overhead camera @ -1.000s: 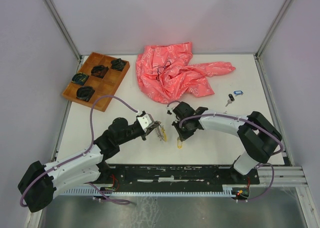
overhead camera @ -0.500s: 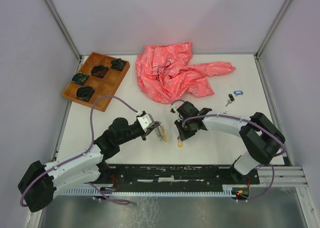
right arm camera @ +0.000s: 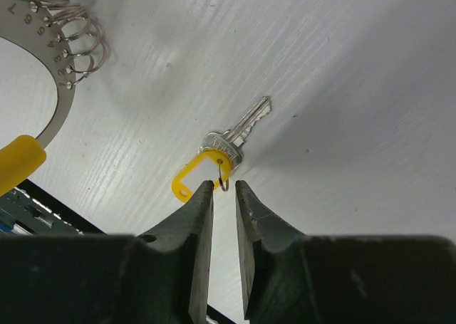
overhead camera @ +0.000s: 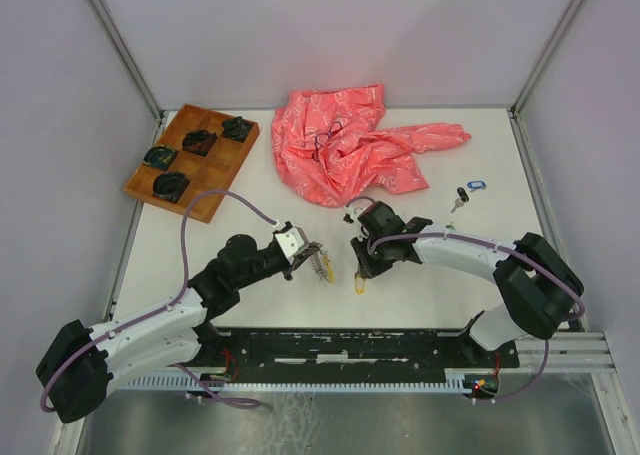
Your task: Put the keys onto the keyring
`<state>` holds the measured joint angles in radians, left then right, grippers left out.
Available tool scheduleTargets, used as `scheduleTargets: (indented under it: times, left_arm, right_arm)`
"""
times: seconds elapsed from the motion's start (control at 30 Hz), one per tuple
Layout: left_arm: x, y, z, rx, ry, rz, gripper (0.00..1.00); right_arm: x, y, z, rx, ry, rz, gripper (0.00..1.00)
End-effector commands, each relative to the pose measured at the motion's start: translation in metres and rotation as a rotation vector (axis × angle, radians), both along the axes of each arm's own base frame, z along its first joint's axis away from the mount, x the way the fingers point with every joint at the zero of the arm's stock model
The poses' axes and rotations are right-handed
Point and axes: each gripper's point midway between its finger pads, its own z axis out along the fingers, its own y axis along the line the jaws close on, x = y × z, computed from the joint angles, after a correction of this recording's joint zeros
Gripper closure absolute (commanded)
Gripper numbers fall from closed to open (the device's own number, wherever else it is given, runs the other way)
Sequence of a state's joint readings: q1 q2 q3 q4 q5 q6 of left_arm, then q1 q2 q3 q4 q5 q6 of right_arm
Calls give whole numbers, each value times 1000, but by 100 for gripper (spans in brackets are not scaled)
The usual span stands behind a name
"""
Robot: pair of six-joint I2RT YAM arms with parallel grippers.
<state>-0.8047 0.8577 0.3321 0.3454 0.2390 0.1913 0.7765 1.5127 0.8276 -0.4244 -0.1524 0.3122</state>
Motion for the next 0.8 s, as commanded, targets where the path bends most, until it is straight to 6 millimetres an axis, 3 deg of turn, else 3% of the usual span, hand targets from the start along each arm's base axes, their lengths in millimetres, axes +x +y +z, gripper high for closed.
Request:
scheduleTargets:
  times: [0.0, 0.47, 0.77]
  left_arm:
    - [3, -7, 28, -47, -88, -24, 97]
    - [3, -8, 26, -44, -84, -27, 97]
    - [2, -8, 25, -43, -85, -38, 97]
  right_arm:
    - [3, 1, -1, 6, -21, 3, 74]
    - [4, 0, -13, -3, -20, 10, 80]
    - [4, -2, -13, -15, -30, 24, 91]
